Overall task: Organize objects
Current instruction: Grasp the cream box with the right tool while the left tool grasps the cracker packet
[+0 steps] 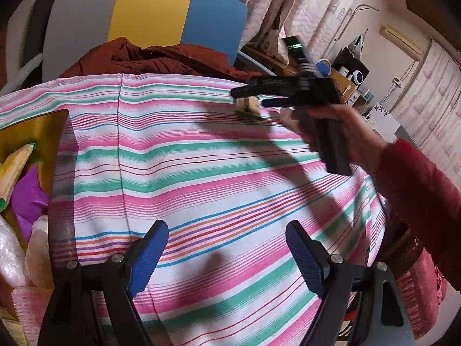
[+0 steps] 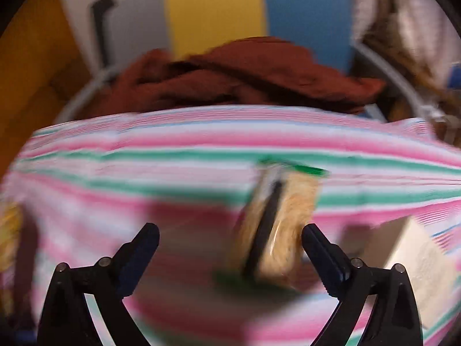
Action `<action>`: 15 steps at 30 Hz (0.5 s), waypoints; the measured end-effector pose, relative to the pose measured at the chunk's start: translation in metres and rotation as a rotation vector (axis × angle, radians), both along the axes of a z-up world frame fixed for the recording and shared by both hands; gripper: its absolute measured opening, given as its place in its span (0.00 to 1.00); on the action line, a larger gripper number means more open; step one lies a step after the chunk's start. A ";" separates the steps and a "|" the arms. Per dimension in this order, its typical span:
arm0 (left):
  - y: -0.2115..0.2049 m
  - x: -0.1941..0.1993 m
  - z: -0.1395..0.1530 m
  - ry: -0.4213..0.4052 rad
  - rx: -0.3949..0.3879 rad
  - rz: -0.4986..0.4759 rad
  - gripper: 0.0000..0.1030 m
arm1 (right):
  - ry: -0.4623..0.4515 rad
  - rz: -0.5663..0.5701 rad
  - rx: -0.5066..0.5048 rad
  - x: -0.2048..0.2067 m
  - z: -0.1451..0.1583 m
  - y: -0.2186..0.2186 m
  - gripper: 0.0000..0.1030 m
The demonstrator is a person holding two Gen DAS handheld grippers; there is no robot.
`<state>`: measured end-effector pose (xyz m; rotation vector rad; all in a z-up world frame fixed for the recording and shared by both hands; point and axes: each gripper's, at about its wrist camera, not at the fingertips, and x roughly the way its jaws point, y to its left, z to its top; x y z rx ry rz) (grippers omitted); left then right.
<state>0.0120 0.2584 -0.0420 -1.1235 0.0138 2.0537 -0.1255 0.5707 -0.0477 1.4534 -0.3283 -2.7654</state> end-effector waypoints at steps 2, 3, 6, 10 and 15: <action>0.000 0.000 0.001 0.009 0.000 -0.003 0.83 | 0.072 0.004 -0.011 0.022 0.018 0.003 0.96; 0.000 0.000 0.001 0.014 0.000 -0.004 0.83 | 0.099 -0.021 0.002 0.029 0.024 0.012 0.96; 0.001 0.002 0.002 0.030 -0.010 -0.008 0.83 | 0.160 -0.108 0.049 0.045 0.043 0.057 1.00; 0.004 0.001 0.001 0.024 -0.013 -0.004 0.83 | 0.075 -0.142 0.152 0.051 0.043 0.111 1.00; 0.013 0.003 0.002 0.034 -0.029 -0.021 0.83 | -0.029 -0.122 0.161 0.063 0.019 0.134 1.00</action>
